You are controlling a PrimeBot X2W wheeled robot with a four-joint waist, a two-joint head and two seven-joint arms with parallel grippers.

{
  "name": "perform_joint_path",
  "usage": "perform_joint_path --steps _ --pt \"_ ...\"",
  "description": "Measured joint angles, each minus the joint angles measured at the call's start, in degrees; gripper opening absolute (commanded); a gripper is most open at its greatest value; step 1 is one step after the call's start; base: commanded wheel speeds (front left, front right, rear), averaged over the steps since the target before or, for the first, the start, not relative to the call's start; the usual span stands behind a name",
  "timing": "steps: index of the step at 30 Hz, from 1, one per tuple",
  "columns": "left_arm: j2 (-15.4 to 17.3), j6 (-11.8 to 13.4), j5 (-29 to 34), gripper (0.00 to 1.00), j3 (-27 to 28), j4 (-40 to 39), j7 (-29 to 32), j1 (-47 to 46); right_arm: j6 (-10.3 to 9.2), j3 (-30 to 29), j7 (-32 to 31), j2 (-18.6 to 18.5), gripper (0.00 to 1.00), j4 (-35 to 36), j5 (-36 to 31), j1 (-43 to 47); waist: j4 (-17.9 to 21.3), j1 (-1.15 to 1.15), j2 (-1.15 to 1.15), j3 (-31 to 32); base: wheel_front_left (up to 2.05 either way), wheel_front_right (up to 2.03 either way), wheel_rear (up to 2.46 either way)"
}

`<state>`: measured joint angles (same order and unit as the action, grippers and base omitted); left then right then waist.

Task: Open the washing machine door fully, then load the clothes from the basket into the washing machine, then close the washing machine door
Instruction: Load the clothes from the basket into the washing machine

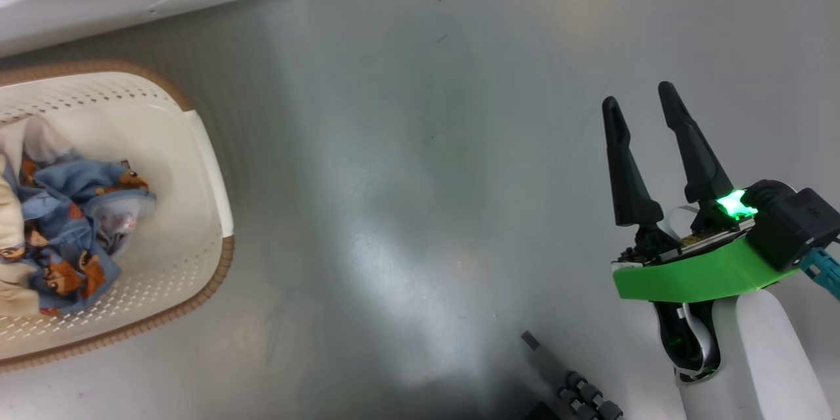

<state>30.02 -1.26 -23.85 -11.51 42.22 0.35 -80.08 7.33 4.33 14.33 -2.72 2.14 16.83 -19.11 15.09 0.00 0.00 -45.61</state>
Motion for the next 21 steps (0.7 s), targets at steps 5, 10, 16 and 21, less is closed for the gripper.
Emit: perform_joint_path --steps 5,10,16,21 --pt "-0.66 1.70 -0.26 1.00 0.20 -4.53 -2.67 5.28 0.00 -1.10 0.00 0.00 1.00 -0.04 -0.10 -0.01 -0.89 0.00 0.00 0.85 0.00 0.00 0.00" --pt "-2.71 4.68 -0.99 1.00 0.64 -10.57 -6.53 14.78 0.00 -2.04 0.24 0.00 1.00 -0.18 -0.69 0.03 -1.92 0.00 0.00 2.61 0.00 0.00 0.00" --pt "-6.14 9.39 -2.77 1.00 1.58 -22.42 -11.26 30.38 0.00 -3.22 0.41 -0.01 1.00 -0.34 -2.94 0.77 -3.95 0.00 0.00 5.73 0.00 0.00 0.00" --pt "-6.89 11.93 -3.23 1.00 2.53 -30.41 -13.07 41.30 0.00 -3.44 0.41 -0.02 1.00 -0.45 -3.97 2.39 -5.47 0.00 0.00 8.38 0.00 0.00 0.00"
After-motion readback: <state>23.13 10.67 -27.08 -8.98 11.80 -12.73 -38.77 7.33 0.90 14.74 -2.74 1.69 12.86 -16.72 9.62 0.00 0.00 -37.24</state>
